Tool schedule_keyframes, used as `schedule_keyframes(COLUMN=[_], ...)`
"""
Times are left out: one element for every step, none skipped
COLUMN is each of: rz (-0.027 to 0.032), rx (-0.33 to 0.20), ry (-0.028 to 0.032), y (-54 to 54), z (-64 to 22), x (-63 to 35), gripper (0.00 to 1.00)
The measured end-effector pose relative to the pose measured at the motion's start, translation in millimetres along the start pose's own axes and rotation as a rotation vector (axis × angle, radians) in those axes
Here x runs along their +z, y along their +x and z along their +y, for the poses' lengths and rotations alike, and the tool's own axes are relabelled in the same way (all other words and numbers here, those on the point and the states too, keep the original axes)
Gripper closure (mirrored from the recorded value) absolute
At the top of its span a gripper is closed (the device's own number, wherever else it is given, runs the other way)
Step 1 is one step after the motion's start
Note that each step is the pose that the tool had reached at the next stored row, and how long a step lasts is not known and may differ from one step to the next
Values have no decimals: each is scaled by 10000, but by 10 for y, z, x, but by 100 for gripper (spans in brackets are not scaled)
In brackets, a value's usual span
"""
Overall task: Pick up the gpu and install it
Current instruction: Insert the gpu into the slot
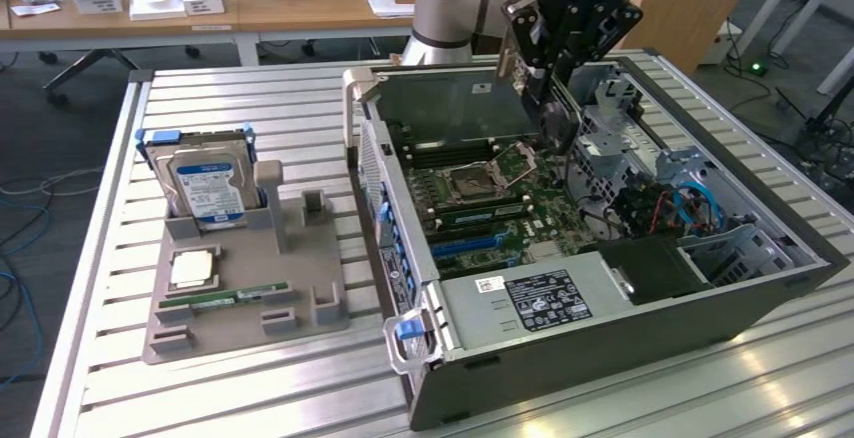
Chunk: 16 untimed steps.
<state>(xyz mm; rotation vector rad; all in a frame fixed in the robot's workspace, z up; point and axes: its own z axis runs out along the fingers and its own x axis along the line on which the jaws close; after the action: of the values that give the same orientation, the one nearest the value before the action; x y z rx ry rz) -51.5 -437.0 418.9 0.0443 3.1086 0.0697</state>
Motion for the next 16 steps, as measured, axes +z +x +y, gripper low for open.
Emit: schedule_keyframes(rz=[4,7,10,14,17,20,22,25,28,31,35,39,45,50,57,63], rx=[-78,-154,-230,-294,-355,-417,-480,-543,-607,-680,-760,-852,-963,-1083,-1216,-1363], ry=[-2,-5,-7,-9,-11,-12,-14,-16,-19,-21,-24,-26,-29,-32,-36,-41], y=[-5,-11,-18,-27,-37,-49,-63,-77,-92,-106,-115,-121,-125,-128,-129,-129], z=[0,0,0,1,1,1,1,1,2,2,2,2,2,3,3,2], x=[2,5,6,9,11,13,16,18,21,24,26,28,31,33,36,40], gripper=[73,73,73,73,73,73,73,73,73,73,73,73,73,73,73,73])
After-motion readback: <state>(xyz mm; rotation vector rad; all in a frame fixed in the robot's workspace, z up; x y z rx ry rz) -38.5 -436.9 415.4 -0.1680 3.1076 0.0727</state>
